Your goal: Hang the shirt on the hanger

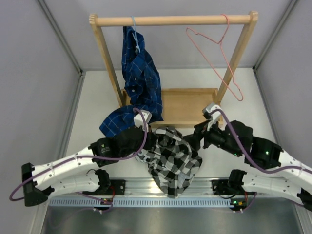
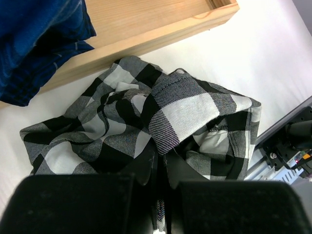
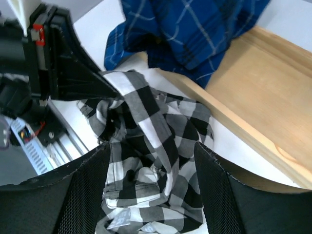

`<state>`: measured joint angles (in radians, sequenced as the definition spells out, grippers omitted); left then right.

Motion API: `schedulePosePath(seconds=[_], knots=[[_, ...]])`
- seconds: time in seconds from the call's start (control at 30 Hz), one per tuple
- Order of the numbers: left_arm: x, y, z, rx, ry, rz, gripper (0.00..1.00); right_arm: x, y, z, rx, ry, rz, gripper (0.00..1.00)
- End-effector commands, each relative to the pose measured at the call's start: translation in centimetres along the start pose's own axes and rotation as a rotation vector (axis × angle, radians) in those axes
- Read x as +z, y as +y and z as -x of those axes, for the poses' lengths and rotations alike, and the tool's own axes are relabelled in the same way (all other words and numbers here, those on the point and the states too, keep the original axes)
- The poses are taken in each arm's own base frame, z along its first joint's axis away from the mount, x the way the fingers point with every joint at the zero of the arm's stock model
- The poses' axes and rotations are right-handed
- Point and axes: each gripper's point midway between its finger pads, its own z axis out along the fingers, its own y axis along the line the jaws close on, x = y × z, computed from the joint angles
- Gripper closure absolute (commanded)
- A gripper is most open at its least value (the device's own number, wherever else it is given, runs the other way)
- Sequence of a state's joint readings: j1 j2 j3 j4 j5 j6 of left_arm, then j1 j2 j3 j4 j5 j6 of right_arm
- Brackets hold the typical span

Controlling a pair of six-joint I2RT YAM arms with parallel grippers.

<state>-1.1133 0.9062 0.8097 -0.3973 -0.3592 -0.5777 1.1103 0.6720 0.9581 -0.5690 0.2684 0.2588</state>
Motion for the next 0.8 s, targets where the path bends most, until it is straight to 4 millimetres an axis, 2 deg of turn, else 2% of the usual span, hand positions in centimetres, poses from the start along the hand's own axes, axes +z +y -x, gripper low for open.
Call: schedulePosePath(seconds=[0.0, 0.03, 0.1, 0.13, 0.23, 0.27, 0.3, 0.33, 0.37, 0.43, 0.5, 0.53, 0.57, 0.6, 0.63, 0.67, 0.73, 0.77], knots=[[-0.6, -1.5, 1.4, -0.021, -0.040, -0.078, 1.00, 1.7, 3.1, 0.5, -0.139, 0.029, 0.155, 0.33], [-0.8, -1.8, 1.6, -0.022, -0.042, -0.094, 1.00, 3.3, 3.3, -0.5, -0.159, 0.076, 0.146, 0.33], [-1.0, -2.0, 1.8, -0.023, -0.044, -0.106, 1.00, 5.1, 3.4, -0.8, -0.210, 0.086, 0.140, 0.33], [-1.2, -2.3, 1.9, -0.026, -0.044, -0.119, 1.00, 6.5, 3.5, -1.9, -0.235, 0.122, 0.138, 0.34], [-1.5, -2.7, 2.1, -0.033, -0.043, -0.139, 1.00, 9.1, 3.9, -2.4, -0.273, 0.108, 0.137, 0.37], [-1.5, -3.0, 1.9, -0.030, -0.032, -0.155, 1.00, 9.8, 3.5, -3.0, -0.312, 0.106, 0.125, 0.37], [-1.6, -3.1, 1.9, -0.028, -0.029, -0.163, 1.00, 10.7, 3.1, -2.1, -0.311, 0.047, 0.082, 0.38], [-1.6, -3.2, 1.7, -0.024, -0.022, -0.168, 1.00, 11.6, 2.3, -3.2, -0.319, 0.059, 0.043, 0.42], [-1.6, -3.4, 1.6, -0.019, -0.015, -0.174, 1.00, 12.2, 1.4, -3.0, -0.319, 0.046, -0.019, 0.56], [-1.5, -3.1, 1.4, -0.012, -0.005, -0.161, 1.00, 13.1, 0.8, -3.7, -0.320, 0.061, -0.061, 0.73], [-1.6, -2.8, 1.7, -0.003, -0.010, -0.142, 1.00, 13.2, 0.7, -4.0, -0.303, 0.061, -0.070, 0.88], [-1.7, -2.5, 1.5, 0.005, -0.004, -0.128, 0.97, 13.0, 0.9, -4.0, -0.290, 0.038, -0.056, 0.91], [-1.7, -2.3, 1.8, 0.020, -0.011, -0.120, 0.91, 12.8, 1.1, -3.7, -0.277, 0.016, -0.040, 0.98], [-1.7, -2.4, 1.8, 0.033, -0.004, -0.122, 0.85, 12.8, 1.2, -4.0, -0.277, 0.019, -0.035, 1.00], [-1.8, -2.5, 1.5, 0.053, 0.011, -0.132, 0.77, 12.5, 1.2, -4.0, -0.277, 0.020, -0.029, 1.00], [-1.7, -2.6, 1.0, 0.077, 0.036, -0.139, 0.63, 12.4, 1.4, -4.0, -0.245, 0.025, -0.023, 1.00], [-1.2, -2.0, 0.5, 0.104, 0.059, -0.107, 0.57, 12.2, 1.5, -3.9, -0.239, 0.039, -0.019, 1.00], [-1.0, -1.6, 0.2, 0.113, 0.071, -0.088, 0.56, 12.0, 1.3, -4.5, -0.240, 0.065, -0.029, 1.00]])
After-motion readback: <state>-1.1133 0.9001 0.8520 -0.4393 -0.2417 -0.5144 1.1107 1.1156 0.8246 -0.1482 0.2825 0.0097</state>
